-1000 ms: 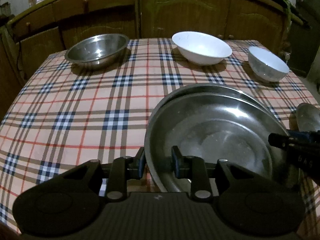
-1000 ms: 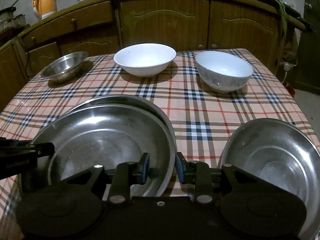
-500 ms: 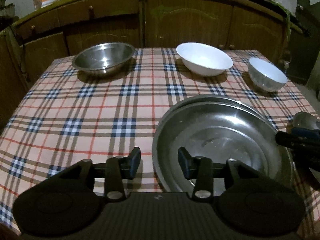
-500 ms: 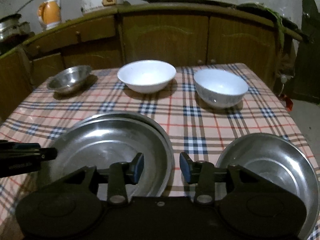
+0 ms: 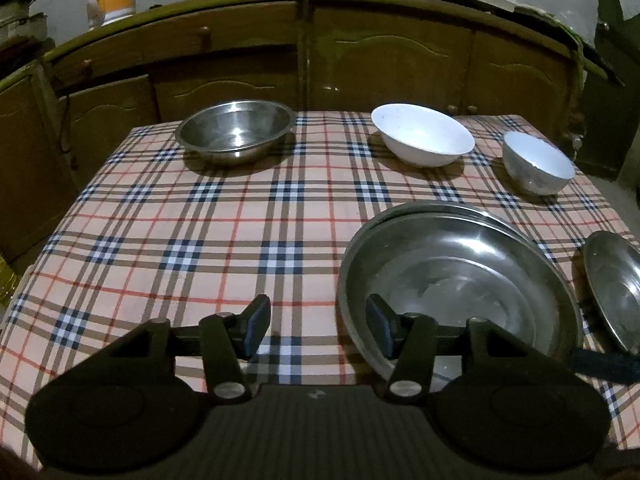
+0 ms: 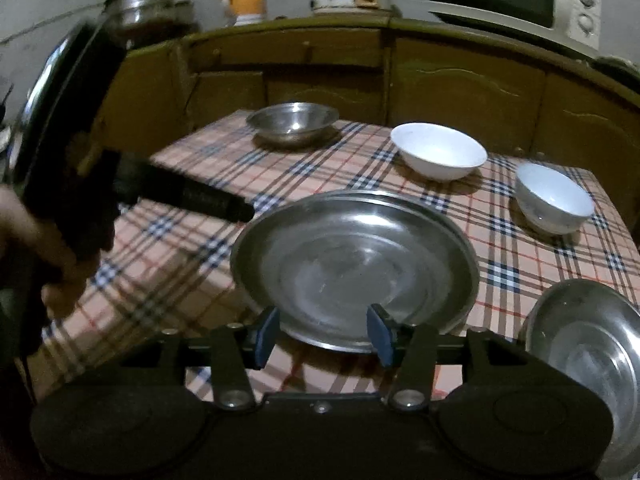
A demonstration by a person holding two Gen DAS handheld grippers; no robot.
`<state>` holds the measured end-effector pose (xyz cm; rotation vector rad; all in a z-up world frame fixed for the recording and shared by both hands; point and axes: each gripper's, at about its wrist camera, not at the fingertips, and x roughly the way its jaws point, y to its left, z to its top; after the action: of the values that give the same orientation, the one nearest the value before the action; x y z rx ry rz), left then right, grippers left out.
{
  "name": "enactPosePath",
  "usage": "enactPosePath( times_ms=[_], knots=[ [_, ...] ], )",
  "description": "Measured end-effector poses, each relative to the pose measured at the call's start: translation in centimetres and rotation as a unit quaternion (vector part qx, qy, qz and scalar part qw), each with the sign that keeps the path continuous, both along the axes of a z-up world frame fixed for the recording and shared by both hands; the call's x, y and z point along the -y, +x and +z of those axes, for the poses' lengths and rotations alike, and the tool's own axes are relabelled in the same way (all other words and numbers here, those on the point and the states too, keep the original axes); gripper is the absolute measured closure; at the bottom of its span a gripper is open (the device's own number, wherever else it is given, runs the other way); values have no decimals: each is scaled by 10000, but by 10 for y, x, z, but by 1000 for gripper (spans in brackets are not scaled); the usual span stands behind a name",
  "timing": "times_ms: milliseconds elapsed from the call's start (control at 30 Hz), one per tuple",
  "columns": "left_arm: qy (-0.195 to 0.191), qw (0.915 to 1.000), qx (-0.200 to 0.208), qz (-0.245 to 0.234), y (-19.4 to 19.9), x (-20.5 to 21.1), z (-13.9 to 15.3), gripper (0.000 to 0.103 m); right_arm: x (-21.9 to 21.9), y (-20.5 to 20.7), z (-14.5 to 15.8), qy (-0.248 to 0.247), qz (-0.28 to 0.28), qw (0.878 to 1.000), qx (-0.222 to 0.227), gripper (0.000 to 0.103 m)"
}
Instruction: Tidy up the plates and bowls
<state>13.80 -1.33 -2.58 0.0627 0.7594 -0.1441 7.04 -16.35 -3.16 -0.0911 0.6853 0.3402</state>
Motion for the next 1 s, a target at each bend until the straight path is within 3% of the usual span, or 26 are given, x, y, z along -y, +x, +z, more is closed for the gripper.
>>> enactPosePath(
  times_ms=[467, 1000],
  knots=[
    [-37, 10000, -6, -70, -5, 1, 1, 47, -4, 14, -17, -449, -287, 9986, 3, 35],
    [-108, 9997, 34, -221, -12, 8, 6, 43, 0, 9, -12, -331, -310, 9990, 21, 35]
  ],
)
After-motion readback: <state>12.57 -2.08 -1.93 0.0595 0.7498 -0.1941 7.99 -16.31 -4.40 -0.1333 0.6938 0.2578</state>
